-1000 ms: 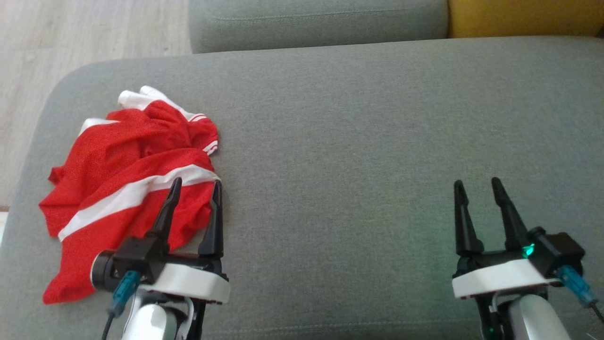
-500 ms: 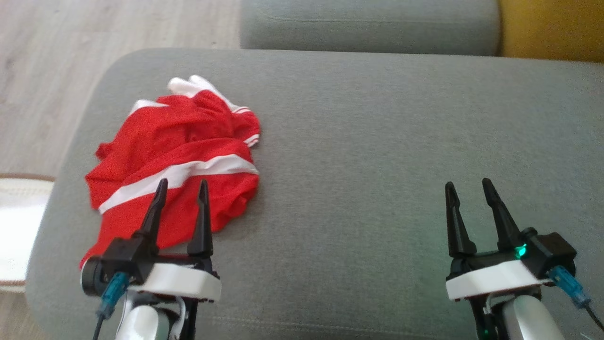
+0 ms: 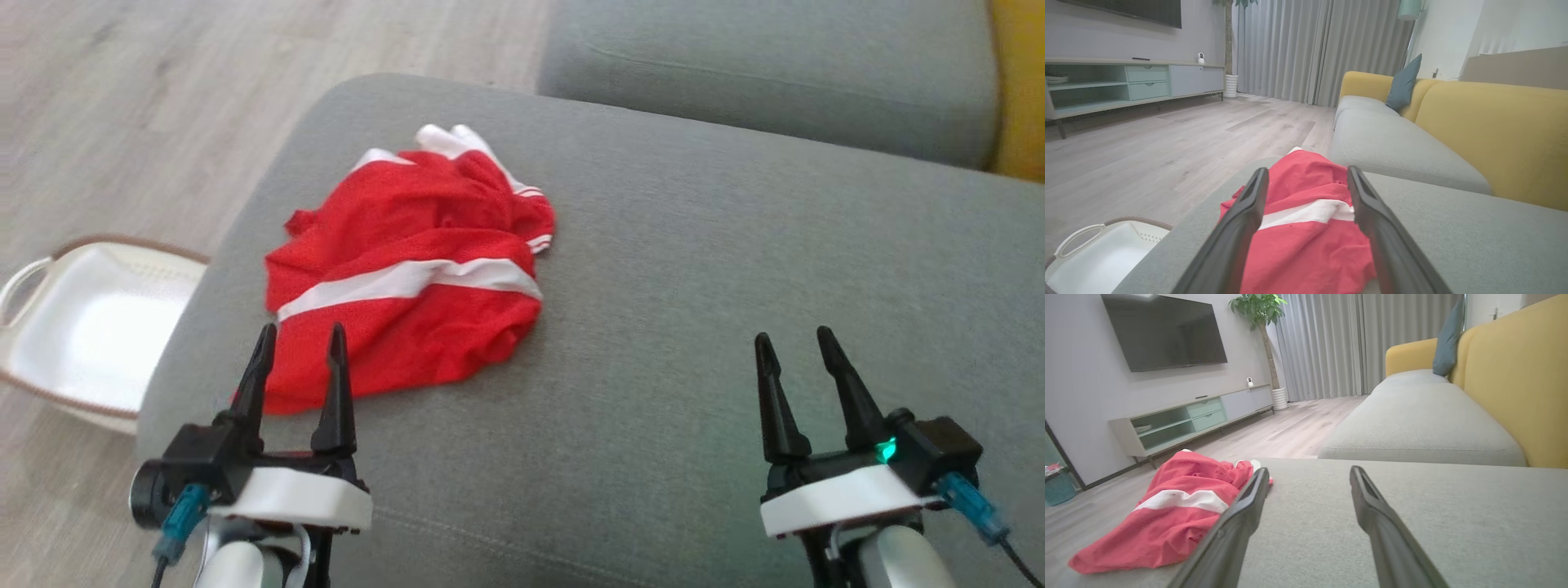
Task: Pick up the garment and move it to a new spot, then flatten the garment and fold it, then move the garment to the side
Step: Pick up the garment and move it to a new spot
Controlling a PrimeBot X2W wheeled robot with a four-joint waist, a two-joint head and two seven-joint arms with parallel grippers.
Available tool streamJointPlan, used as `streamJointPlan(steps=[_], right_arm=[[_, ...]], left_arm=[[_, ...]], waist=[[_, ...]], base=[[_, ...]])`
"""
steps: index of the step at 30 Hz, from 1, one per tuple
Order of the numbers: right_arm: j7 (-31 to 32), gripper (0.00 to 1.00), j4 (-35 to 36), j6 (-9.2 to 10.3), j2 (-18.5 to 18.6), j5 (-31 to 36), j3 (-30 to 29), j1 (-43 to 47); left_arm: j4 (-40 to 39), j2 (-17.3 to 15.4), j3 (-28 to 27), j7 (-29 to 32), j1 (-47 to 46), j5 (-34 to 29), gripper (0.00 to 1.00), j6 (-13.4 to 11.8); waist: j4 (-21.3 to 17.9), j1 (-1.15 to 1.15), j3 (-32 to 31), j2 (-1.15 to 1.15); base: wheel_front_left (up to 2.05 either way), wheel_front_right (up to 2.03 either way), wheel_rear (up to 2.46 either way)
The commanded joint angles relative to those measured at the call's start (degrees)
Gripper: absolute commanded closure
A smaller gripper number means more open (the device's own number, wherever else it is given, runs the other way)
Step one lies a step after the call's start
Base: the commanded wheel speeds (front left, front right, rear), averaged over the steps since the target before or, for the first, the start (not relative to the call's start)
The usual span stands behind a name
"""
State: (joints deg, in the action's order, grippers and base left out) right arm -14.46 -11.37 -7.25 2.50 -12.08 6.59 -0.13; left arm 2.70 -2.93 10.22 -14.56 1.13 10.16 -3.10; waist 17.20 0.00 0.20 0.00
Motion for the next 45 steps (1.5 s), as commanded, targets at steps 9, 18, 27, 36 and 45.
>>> streamJointPlan(steps=[9,18,27,36,45], right_arm=[[-0.5,0.00,1.3,-0.24,0.4,-0.8,2.8,-1.0],[-0.5,0.00,1.2,-0.24,0.4,-0.9,3.0,-1.4],[-0.5,0.00,2.3,-0.24,0.4,0.2,0.9,-3.5],[-0.5,0.00,3.9,-0.24,0.4,1.5,-1.0,-7.1],[-0.5,0.00,4.4,-0.24,0.4,1.7,-1.5,-9.3]], left_arm=[[-2.5,0.0,-3.0,-0.4,-0.4,-0.4,0.00,-0.1],[-3.0,0.0,-4.5,-0.4,-0.1,-0.2,0.00,-0.3],[-0.5,-0.2,-7.5,-0.4,-3.8,-2.0,0.00,2.7],[17.1,-3.7,-4.3,2.0,-14.1,-4.0,0.00,7.8],[28.2,-5.9,-2.0,5.5,-21.4,-4.5,0.00,9.0]], waist=[[3.9,0.00,-0.6,0.00],[3.0,0.00,-0.2,0.00],[0.0,0.00,4.6,0.00],[-3.2,0.00,11.7,0.00],[-6.4,0.00,15.7,0.00]], base=[[0.00,0.00,0.00],[0.00,0.00,0.00],[0.00,0.00,0.00],[0.00,0.00,0.00],[0.00,0.00,0.00]])
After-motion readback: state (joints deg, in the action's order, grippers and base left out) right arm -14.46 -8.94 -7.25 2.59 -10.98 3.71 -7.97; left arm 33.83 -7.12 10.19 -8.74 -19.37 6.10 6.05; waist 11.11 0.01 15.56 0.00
